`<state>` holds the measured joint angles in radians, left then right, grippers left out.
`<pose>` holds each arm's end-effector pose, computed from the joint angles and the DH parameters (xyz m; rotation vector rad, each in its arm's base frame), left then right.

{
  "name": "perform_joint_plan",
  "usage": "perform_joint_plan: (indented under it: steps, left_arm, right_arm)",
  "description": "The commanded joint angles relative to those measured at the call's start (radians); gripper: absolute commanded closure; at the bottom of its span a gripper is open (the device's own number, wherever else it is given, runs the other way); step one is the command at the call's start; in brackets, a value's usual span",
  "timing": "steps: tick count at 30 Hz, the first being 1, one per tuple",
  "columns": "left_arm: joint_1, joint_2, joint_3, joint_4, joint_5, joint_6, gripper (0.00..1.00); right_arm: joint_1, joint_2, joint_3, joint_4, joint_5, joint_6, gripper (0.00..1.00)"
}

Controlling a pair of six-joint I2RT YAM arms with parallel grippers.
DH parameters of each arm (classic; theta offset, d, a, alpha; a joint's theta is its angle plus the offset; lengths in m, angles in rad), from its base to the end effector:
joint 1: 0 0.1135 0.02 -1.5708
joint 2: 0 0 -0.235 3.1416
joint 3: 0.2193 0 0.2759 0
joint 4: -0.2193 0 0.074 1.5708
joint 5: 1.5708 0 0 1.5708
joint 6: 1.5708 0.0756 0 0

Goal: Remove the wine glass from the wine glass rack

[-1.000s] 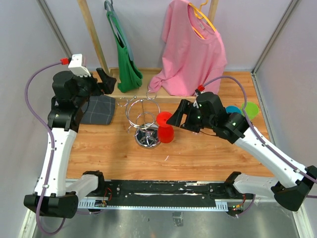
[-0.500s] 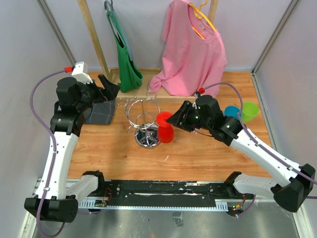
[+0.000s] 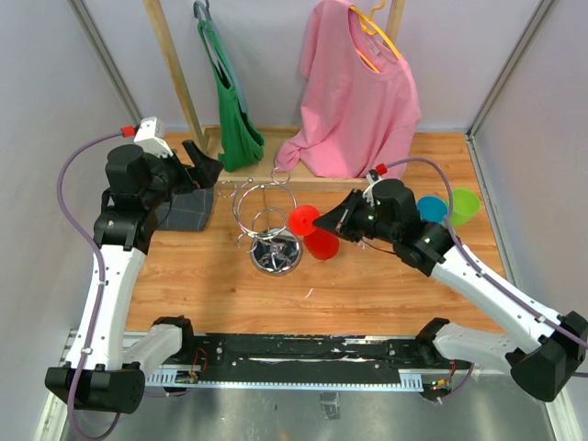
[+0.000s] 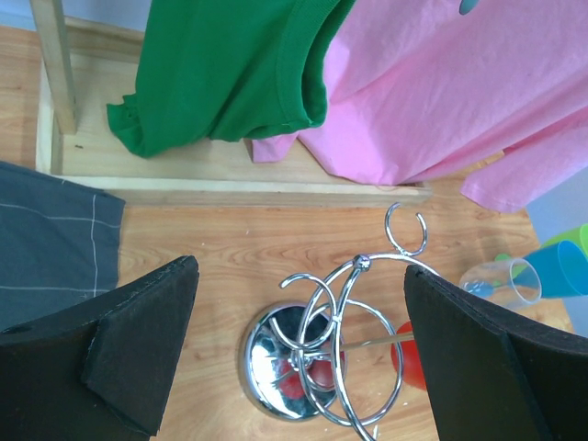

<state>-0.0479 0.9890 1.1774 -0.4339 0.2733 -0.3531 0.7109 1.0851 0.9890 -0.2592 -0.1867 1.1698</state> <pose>0.2852 -0.0341 0.3836 -0.0840 1.8373 -0.5306 0.2357 0.2215 0.3036 0.3607 2.1739 1.3569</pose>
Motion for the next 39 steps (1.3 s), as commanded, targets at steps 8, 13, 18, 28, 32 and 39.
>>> perform_joint_plan:
  steps: [8,13,18,28,32,39]
  left_arm:
    - [0.006,0.002,0.019,-0.009,0.026,0.007,0.01]
    - [0.006,0.008,0.03,-0.007,0.036,0.007,0.01]
    - [0.006,0.007,0.045,-0.013,0.042,0.009,0.01]
    - [0.006,0.012,0.094,-0.003,0.086,0.023,0.01]
    - [0.006,0.008,0.125,0.016,0.135,0.007,0.01]
    - [0.006,0.036,0.179,0.139,0.346,-0.161,0.03]
  right_arm:
    - [-0.043,-0.111,-0.115,0.171,-0.01,0.154,0.99]
    - [-0.069,-0.145,-0.173,0.262,0.009,0.221,1.0]
    - [-0.097,-0.189,-0.212,0.311,0.014,0.264,0.99]
    - [-0.106,-0.358,-0.176,0.124,0.057,0.264,0.99]
    - [-0.108,-0.444,-0.112,-0.011,0.112,0.239,0.99]
    - [-0.107,-0.486,-0.017,-0.078,0.165,0.212,0.99]
